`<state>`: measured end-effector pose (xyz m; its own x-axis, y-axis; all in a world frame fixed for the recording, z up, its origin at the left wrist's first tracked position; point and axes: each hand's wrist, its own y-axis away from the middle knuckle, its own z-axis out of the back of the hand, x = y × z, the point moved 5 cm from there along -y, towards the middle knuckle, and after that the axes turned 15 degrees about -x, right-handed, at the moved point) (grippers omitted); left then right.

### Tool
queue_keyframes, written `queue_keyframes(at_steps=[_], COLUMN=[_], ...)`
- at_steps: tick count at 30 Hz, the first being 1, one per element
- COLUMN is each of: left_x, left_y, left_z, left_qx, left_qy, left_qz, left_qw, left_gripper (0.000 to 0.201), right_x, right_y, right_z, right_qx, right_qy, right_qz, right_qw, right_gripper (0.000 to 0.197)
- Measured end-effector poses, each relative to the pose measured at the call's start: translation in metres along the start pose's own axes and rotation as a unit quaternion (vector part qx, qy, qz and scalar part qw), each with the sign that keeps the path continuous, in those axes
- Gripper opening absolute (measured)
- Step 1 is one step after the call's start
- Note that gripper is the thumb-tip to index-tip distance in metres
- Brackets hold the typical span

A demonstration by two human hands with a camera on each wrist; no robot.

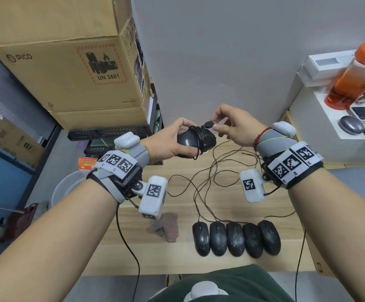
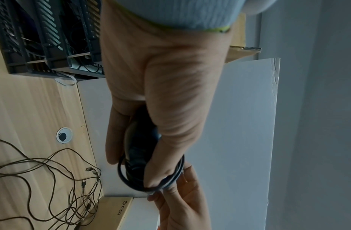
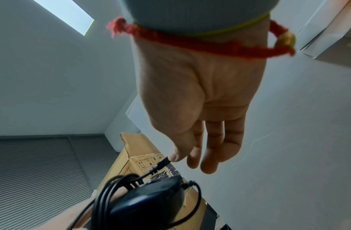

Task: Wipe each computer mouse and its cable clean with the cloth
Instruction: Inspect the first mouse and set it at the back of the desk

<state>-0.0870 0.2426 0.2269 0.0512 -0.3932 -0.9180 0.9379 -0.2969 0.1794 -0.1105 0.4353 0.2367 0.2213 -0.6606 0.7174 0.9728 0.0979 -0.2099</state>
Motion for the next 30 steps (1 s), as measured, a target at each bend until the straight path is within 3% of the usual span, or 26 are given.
queue_keyframes(at_steps=[2,5,8,10,14,17,22,27,30], left_x=[0.001,0.001,-0.003,-0.004,-0.002,-0.004,-0.003,-0.006,-0.004], left_y=[0.000,0.000,0.000,0.001,0.004,0.004,0.004,0.000,-0.003], left_z=[0.001,-0.001,-0.003,-0.004,-0.011,-0.015,-0.022,-0.029,-0.029], left_qx=[0.002,0.013,0.015,0.022,0.055,0.053,0.040,0.009,0.003], left_qy=[0.002,-0.002,0.002,0.005,-0.008,-0.009,0.061,-0.014,-0.048], left_qz=[0.003,0.003,0.003,0.005,0.003,0.010,0.050,0.046,0.030], left_qw=[1.000,1.000,1.000,1.000,0.998,0.998,0.996,0.999,0.998], left_gripper=[0.060,0.061,0.065,0.064,0.058,0.056,0.075,0.043,0.059], right_x=[-0.002,0.004,0.011,0.009,0.004,0.002,0.002,0.004,0.005], right_y=[0.000,0.004,0.006,0.004,0.000,-0.003,-0.005,-0.005,-0.006], right_z=[0.002,-0.003,-0.008,-0.008,-0.009,-0.012,-0.011,-0.015,-0.016], right_qx=[-0.004,0.047,0.081,0.054,0.011,-0.016,-0.077,-0.084,-0.084], right_qy=[-0.038,-0.144,-0.135,-0.122,-0.132,-0.074,0.001,0.007,0.008], right_qz=[-0.028,-0.052,-0.029,-0.034,-0.060,-0.050,-0.022,-0.018,-0.022], right_qw=[0.999,0.987,0.987,0.990,0.989,0.996,0.997,0.996,0.996], right_gripper=[0.012,0.022,0.017,0.005,0.008,0.011,0.015,0.016,0.014])
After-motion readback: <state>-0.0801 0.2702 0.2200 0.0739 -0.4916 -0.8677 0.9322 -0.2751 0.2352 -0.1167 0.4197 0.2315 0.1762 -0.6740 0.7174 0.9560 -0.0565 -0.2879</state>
